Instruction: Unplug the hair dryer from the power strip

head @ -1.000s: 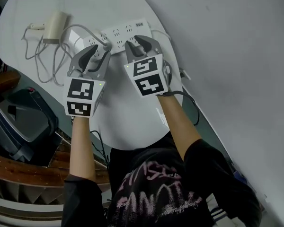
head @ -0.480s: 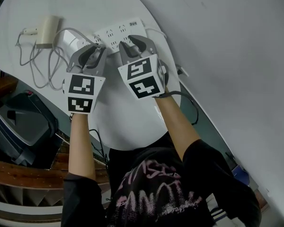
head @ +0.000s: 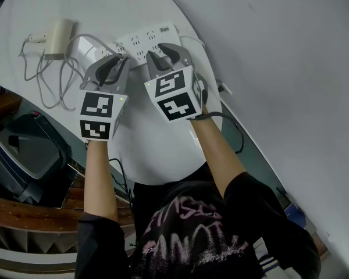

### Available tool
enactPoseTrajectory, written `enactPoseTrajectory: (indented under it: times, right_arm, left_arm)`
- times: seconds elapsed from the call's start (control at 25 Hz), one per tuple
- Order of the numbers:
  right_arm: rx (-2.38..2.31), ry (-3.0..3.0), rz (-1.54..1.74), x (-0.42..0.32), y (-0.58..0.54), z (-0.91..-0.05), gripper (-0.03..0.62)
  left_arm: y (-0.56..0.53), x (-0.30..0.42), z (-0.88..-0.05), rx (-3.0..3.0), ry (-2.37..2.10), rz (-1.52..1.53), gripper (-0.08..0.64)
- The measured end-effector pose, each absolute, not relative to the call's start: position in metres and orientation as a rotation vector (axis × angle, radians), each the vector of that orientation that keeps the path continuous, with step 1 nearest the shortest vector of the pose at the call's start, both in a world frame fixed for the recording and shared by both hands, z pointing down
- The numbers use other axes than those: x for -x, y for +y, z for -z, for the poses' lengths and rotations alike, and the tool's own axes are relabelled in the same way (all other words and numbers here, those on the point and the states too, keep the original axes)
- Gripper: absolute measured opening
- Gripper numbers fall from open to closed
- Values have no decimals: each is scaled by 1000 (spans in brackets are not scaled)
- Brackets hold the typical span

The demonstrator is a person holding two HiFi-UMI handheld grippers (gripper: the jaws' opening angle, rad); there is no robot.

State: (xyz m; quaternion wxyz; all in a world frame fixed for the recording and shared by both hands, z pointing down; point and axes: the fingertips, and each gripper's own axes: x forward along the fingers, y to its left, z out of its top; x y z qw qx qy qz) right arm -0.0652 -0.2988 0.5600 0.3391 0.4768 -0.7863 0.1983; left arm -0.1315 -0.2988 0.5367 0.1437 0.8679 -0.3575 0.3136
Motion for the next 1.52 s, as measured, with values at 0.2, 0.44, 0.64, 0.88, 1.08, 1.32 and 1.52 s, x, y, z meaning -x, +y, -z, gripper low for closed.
enactPoseTrajectory:
  times: [0.2, 0.44, 0.64, 0.88, 1.08, 1.32, 1.52]
  right_arm:
    - [-1238, -2037, -519, 64, -299, -559, 115]
    - [-1232, -2035, -524, 65, -299, -561, 117]
    - [-1229, -2037, -525, 66, -301, -560, 117]
    - [-1234, -2030, -533, 63, -297, -561, 115]
    - [-1249, -2051, -524, 65, -300, -559, 115]
    - [-1246, -2069, -514, 64, -298, -556, 114]
    - [-1346, -2137, -458, 59, -301, -527, 36]
  left_arm:
    - [-299, 131, -533, -2503, -1042, -881, 63]
    - [-299, 133, -534, -2499, -1046, -873, 61]
    - [-308, 138, -501, -2507, -1110, -646, 60]
    - [-309, 151, -470, -2548, -1180, -587, 61]
    - [-306, 164, -461, -2533, -1259, -560, 63]
    - [-299, 174, -454, -2513, -1342, -537, 63]
    - [-289, 186, -455, -2462, -1414, -536, 66]
